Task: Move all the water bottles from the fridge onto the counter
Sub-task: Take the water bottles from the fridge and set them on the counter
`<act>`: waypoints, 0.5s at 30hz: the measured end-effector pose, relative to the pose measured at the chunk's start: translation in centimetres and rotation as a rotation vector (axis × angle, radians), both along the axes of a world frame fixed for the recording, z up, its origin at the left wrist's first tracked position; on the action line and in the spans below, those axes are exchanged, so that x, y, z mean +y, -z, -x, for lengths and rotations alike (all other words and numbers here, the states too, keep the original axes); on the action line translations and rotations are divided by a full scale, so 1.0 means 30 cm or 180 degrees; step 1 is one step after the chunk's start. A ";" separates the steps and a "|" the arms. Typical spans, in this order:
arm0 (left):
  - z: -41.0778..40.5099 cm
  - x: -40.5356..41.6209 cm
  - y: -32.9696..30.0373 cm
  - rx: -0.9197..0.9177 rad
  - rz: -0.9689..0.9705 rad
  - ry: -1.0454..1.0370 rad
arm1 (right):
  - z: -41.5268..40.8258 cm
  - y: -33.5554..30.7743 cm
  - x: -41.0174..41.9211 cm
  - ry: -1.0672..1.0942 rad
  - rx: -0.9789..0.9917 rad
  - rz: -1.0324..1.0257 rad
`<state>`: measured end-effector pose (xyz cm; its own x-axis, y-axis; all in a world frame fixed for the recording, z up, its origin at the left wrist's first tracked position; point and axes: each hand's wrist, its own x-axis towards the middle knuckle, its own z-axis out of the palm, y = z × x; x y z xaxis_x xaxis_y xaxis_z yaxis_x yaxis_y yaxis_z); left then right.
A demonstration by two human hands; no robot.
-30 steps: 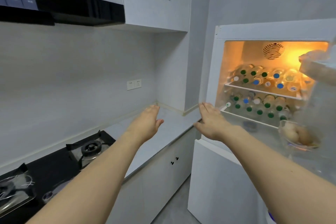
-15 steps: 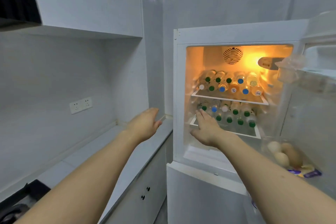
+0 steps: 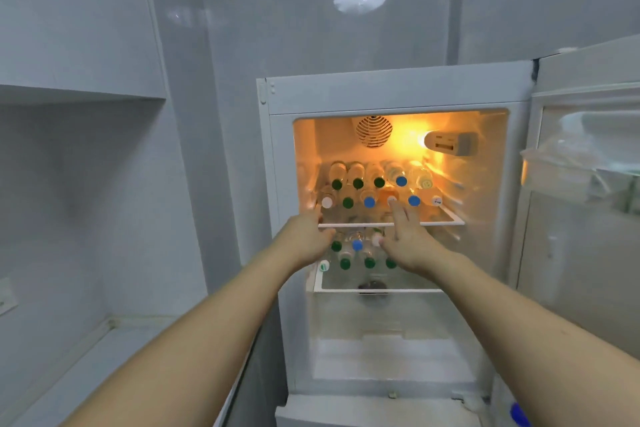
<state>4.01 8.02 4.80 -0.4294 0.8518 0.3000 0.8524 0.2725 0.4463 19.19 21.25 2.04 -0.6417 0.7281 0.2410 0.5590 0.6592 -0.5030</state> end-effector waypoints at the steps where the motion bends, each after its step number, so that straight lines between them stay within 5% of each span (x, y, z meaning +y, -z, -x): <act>1: 0.026 0.043 -0.015 0.0016 -0.0021 0.0031 | 0.018 -0.011 0.030 0.0054 0.0096 0.0010; 8: 0.185 0.367 -0.051 0.1327 0.0432 0.0101 | 0.166 -0.059 0.262 0.0399 0.0208 -0.0359; 15: 0.324 0.634 -0.066 0.1821 0.0766 -0.0152 | 0.353 -0.105 0.533 0.0381 0.0234 -0.0798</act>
